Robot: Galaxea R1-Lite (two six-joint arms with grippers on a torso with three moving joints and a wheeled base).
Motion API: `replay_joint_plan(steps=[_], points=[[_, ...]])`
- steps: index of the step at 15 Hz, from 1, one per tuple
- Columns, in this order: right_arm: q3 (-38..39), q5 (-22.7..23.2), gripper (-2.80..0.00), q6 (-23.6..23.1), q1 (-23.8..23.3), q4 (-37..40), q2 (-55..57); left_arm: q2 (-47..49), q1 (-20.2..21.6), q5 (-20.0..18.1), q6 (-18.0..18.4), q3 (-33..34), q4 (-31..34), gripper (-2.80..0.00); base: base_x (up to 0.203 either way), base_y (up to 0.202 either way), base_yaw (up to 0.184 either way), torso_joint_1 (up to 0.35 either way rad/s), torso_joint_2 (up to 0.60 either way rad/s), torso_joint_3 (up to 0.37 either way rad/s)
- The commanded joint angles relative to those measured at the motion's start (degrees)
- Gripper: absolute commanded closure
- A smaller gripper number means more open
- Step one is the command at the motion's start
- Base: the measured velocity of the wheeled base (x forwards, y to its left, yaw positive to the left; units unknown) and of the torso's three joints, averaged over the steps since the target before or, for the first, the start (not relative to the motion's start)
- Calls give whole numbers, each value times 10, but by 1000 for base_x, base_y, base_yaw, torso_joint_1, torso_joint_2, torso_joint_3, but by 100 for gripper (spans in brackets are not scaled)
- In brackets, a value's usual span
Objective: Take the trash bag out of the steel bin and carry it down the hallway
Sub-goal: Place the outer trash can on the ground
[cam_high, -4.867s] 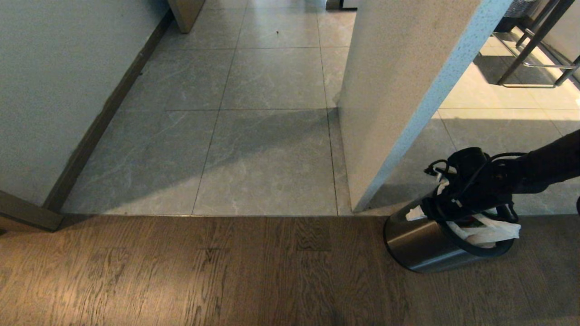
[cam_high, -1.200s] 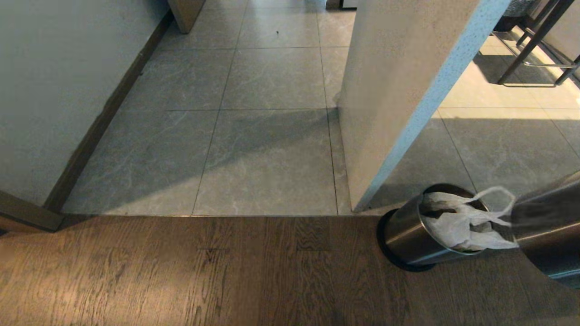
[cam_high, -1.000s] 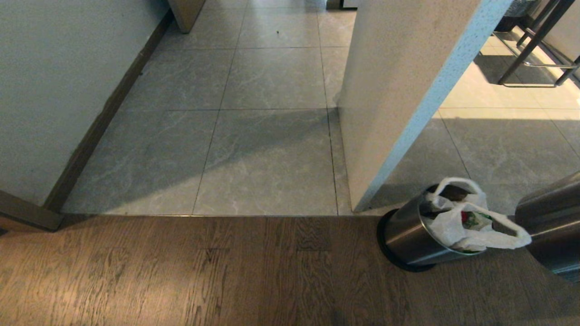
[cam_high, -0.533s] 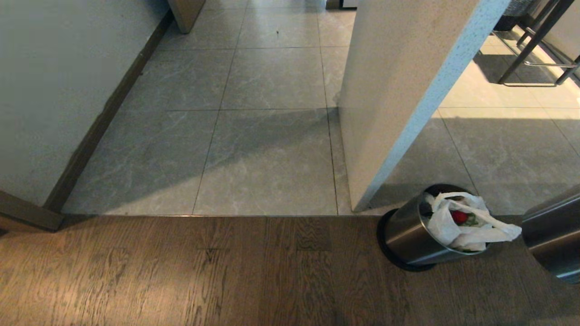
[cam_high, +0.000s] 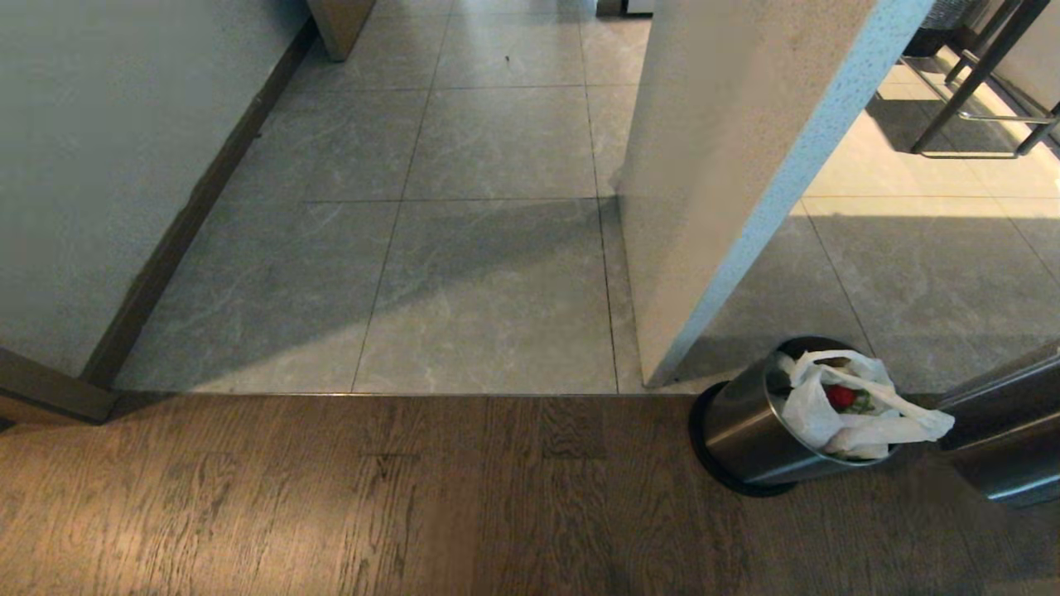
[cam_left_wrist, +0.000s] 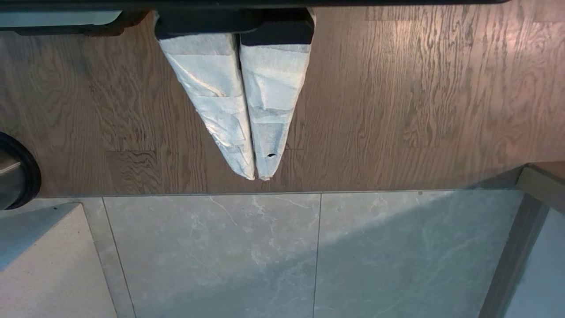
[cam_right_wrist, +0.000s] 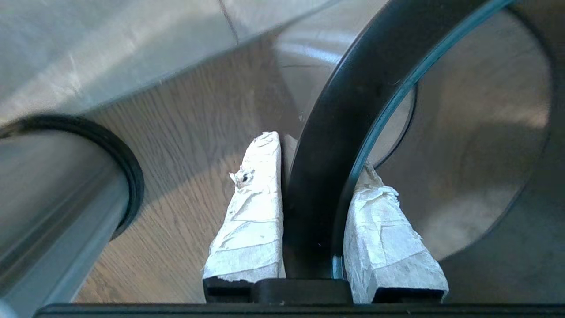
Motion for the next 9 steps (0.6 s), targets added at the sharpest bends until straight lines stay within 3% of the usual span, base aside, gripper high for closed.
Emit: replay_joint_plan(steps=[1,9], points=[[-21,0,0,1,0,-1,46,-1,0,0,0,0,0,0,0,0,0,0,0,0],[-93,1,0,1,0,-38,156,-1,0,0,0,1,0,0,0,0,0,0,0,0]])
